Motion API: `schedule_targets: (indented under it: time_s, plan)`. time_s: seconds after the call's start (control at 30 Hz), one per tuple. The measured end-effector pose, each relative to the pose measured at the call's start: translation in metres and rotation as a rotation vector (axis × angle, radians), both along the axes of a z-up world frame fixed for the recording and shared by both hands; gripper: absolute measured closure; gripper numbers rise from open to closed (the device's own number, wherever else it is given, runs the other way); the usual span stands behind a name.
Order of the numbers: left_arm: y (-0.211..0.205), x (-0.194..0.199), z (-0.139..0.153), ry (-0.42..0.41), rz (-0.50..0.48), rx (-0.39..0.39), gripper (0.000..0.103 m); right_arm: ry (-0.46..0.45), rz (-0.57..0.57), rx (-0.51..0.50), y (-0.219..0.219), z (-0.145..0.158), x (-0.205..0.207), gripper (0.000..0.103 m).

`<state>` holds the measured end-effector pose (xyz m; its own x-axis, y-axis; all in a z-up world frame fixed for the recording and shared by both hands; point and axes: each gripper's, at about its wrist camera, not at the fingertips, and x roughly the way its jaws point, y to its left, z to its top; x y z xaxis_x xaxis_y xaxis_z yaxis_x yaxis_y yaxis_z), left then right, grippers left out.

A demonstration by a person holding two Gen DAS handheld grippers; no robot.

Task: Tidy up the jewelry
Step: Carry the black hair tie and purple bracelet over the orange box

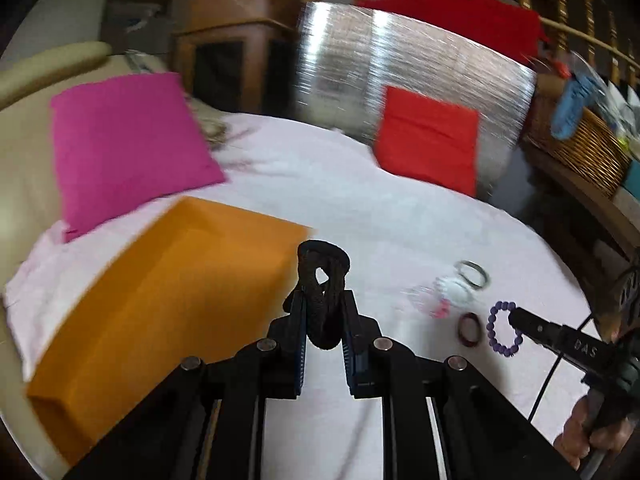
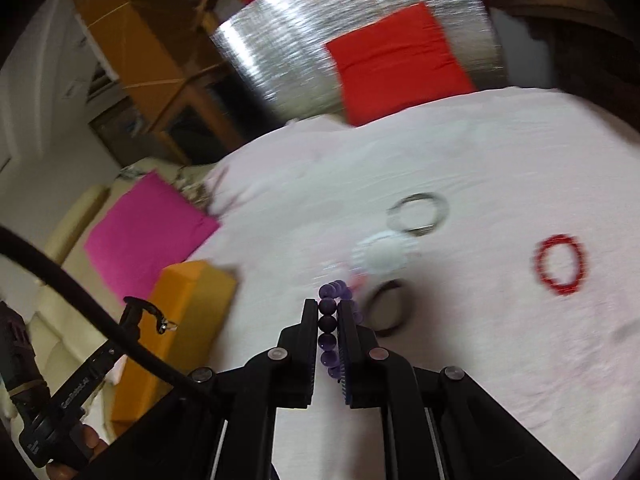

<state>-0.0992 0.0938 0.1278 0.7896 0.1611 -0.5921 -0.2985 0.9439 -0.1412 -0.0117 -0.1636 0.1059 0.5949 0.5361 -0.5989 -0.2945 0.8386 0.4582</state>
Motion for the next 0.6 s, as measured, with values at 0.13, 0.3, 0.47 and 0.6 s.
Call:
schedule_targets:
  time_s: [0.13, 0.3, 0.47, 0.6]
  plan:
    - [0.034, -0.028, -0.005, 0.020, 0.130, 0.045, 0.086, -0.009, 0.114, 0.002, 0.055, 0.007, -0.008, 0.093]
    - [0.085, -0.044, -0.032, 0.122, 0.274, -0.003, 0.086, -0.001, 0.251, 0.038, 0.135, 0.016, -0.014, 0.093]
    - [0.117, -0.045, -0.051, 0.194, 0.359, -0.018, 0.085, 0.037, 0.339, 0.049, 0.201, 0.006, -0.022, 0.093]
    - [0.124, -0.048, -0.052, 0.210, 0.396, 0.016, 0.082, 0.088, 0.348, 0.018, 0.238, -0.019, -0.018, 0.092]
